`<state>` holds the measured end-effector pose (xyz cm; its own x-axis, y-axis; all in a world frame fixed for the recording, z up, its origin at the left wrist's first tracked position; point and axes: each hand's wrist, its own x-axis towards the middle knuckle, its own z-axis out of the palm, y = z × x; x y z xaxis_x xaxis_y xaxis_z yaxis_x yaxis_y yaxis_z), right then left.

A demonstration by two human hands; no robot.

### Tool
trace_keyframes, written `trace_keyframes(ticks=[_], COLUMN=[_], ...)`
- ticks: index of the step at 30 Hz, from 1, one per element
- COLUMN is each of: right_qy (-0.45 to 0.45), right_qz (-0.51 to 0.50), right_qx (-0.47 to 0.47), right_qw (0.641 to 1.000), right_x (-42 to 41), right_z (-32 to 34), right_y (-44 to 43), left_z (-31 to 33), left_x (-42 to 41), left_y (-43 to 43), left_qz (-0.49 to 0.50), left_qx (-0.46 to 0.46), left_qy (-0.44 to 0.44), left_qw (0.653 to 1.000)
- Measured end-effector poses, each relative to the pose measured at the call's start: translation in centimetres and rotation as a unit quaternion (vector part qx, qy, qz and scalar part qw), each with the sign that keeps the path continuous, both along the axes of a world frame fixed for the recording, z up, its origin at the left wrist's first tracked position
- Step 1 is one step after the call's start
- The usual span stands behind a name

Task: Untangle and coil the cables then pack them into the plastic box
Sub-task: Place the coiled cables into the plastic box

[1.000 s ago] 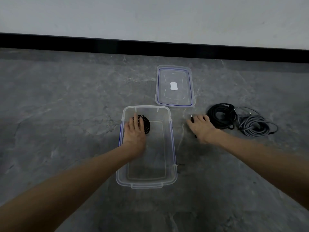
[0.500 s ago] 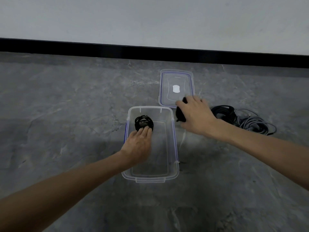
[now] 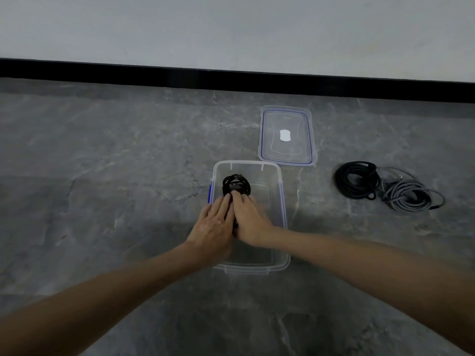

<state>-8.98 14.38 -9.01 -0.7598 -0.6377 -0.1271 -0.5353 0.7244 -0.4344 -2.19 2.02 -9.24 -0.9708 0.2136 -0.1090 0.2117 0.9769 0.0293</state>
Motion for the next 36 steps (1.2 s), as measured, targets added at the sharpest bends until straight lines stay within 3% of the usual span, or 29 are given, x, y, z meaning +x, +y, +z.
trace_keyframes(ticks=[3,10,13,16,19,22,26,31,36], right_qy=[-0.014,-0.010,0.092,0.146,0.100,0.001,-0.015,-0.041,0.014], right_qz=[0.005,0.034,0.051,-0.034,-0.197,-0.293,-0.279,-0.346,-0.255], right_qx=[-0.028,-0.003,-0.013,0.032,0.186,0.243,0.236,0.218,0.276], right_qw=[1.000,0.999,0.994,0.988,0.957,0.925,0.931,0.912,0.927], right_x=[0.4,-0.5,-3.4,-7.4,-10.4,-11.4,-12.1,-12.6,-11.3], right_z=[-0.7,1.9,4.0,4.1,2.5,0.7,-0.1,-0.1,0.4], right_y=[-0.1,3.6,6.9,11.5,15.9,18.7,19.8,19.7,19.5], left_z=[-0.8,-1.9,-1.9,-1.2,-0.6,-0.7,-0.7,-0.2,0.8], left_x=[0.0,0.1,0.1,0.1,0.0,-0.3,-0.3,-0.2,-0.6], left_y=[-0.7,-0.5,-0.6,-0.5,0.1,0.8,1.2,0.6,-0.1], left_qz=[0.045,0.080,0.082,0.078,0.030,0.014,0.027,0.025,-0.030], left_qx=[0.001,0.095,0.089,0.051,-0.004,-0.011,-0.003,0.053,-0.006], left_qy=[0.025,0.046,0.049,0.043,0.048,0.045,0.037,0.026,0.020], left_qw=[0.999,0.991,0.991,0.995,0.998,0.999,0.999,0.998,0.999])
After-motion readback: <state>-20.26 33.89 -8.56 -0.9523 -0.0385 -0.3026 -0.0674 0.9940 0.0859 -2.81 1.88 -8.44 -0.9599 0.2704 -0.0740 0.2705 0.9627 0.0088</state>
